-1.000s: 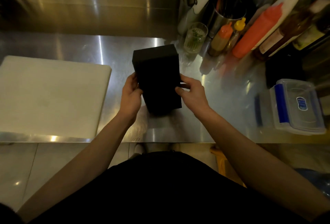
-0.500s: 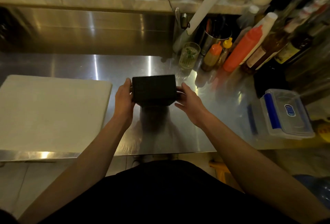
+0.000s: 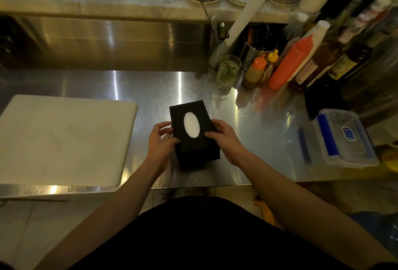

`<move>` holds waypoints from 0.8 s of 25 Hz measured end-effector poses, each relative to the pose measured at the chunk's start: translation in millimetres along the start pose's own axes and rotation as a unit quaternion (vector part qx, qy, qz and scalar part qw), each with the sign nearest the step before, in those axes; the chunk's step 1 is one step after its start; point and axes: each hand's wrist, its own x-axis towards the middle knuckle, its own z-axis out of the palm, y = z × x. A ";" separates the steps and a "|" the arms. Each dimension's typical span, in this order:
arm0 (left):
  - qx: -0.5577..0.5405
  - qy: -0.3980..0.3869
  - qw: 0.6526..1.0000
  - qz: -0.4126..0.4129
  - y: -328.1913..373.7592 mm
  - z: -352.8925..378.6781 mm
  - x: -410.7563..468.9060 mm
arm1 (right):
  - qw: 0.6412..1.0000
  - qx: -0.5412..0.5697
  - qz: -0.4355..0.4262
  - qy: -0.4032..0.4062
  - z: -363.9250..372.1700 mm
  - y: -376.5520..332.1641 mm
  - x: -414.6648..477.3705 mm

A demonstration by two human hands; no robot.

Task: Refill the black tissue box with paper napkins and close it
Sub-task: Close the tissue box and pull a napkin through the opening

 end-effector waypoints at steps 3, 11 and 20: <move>0.011 -0.007 1.000 -0.003 -14.5 -0.8 -3.6 | 0.999 -0.037 -0.011 -0.018 0.5 13.6 -3.1; 0.079 0.015 0.996 0.031 -37.1 2.3 -6.4 | 0.986 -0.159 -0.051 -0.018 1.7 32.3 -2.9; 0.087 0.003 0.996 0.033 -49.2 1.3 -1.8 | 0.955 -0.268 -0.126 0.012 3.6 48.8 2.4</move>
